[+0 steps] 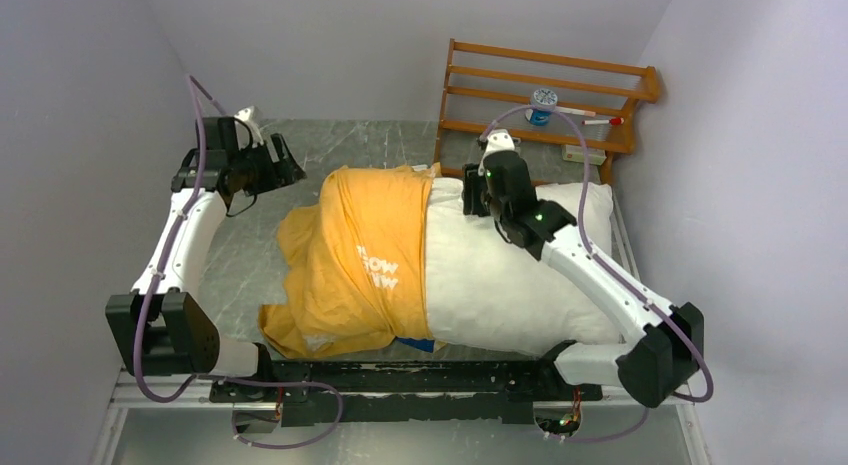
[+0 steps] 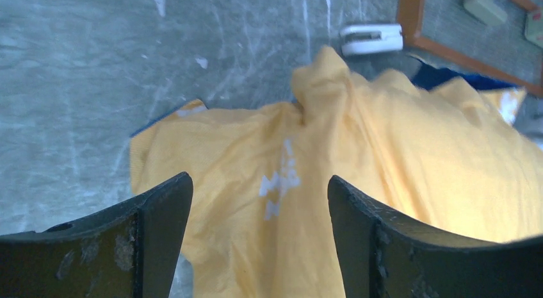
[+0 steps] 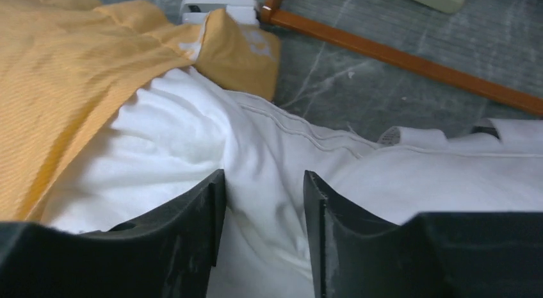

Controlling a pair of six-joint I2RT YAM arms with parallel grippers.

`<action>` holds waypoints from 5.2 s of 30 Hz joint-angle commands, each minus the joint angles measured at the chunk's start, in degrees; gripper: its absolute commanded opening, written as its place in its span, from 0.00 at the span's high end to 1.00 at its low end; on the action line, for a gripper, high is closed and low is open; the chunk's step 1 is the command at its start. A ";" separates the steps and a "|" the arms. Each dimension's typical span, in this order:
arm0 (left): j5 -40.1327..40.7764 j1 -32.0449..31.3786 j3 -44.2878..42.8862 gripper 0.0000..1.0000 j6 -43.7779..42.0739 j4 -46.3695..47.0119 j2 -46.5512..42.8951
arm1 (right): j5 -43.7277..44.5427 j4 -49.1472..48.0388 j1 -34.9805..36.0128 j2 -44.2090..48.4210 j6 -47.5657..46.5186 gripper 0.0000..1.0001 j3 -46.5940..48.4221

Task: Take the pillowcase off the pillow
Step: Remove the pillow from the pillowcase.

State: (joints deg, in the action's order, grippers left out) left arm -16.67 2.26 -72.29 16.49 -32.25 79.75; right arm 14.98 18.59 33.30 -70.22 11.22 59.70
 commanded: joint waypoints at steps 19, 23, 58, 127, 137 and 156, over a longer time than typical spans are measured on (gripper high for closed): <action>3.11 -17.73 18.52 0.11 1.62 -11.48 -24.28 | -35.49 17.48 0.09 30.35 4.98 0.34 -8.06; 3.47 -17.82 20.14 0.11 1.89 -15.29 -25.92 | -26.11 29.09 0.67 20.50 8.07 0.35 -2.17; 34.56 -19.31 6.15 0.95 7.81 -25.45 -28.07 | 3.25 13.67 0.89 8.39 8.40 1.00 -9.73; 34.44 -19.31 3.59 0.95 13.51 -32.49 -44.07 | -11.23 13.00 0.77 5.44 1.33 0.79 -7.17; 30.44 -19.31 2.29 0.95 10.35 -28.26 -37.36 | -36.90 -2.59 11.54 26.46 -25.70 0.22 -15.57; 29.93 -19.31 5.13 0.95 10.20 -27.50 -37.01 | 39.36 -21.91 41.69 10.28 -41.80 0.70 -27.38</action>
State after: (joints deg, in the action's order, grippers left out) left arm 11.25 -17.47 -66.78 28.03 -63.94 42.98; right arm 35.18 3.92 76.05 -60.40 -31.11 32.32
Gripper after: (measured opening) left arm 0.049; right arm 0.543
